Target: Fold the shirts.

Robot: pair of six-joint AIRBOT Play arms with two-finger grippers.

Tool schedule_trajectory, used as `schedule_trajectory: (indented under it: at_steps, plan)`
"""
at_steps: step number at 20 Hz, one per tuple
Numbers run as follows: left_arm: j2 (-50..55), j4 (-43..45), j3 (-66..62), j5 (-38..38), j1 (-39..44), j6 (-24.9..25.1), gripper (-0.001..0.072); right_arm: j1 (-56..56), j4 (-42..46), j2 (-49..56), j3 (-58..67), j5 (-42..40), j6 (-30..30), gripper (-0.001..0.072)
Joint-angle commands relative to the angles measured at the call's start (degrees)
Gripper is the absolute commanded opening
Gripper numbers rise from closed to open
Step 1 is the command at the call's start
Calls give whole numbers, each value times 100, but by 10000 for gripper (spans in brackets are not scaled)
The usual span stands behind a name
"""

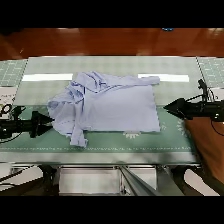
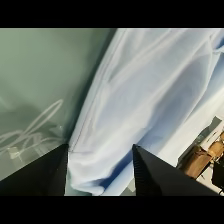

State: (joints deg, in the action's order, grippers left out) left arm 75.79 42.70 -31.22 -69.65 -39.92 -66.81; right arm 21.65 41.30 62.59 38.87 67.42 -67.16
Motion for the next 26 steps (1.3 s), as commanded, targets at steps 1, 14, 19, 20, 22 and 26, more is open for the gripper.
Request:
schedule_trajectory:
  at_steps: [1, 14, 19, 20, 22, 26]
  plan:
    - [197, 76, -17, 369, 575, 7, 502, 2, -46, -7, -9, -229, -162, 405]
    - [341, 103, -527, 20, 968, -26, 23, 2, 1578, -2, -935, 258, -1117, 405]
    - [341, 101, -527, 114, 970, -31, 23, 2, 1191, 223, -949, 9, -925, 405]
    - [341, 101, -527, 125, 970, -31, 24, 2, 1005, 382, -946, 4, -835, 405]
    - [341, 101, -527, 127, 973, -31, 23, -42, 584, 702, -942, -50, -579, 405]
    - [341, 101, -527, 138, 970, -31, 23, -793, 240, 1325, -782, -573, -616, 405]
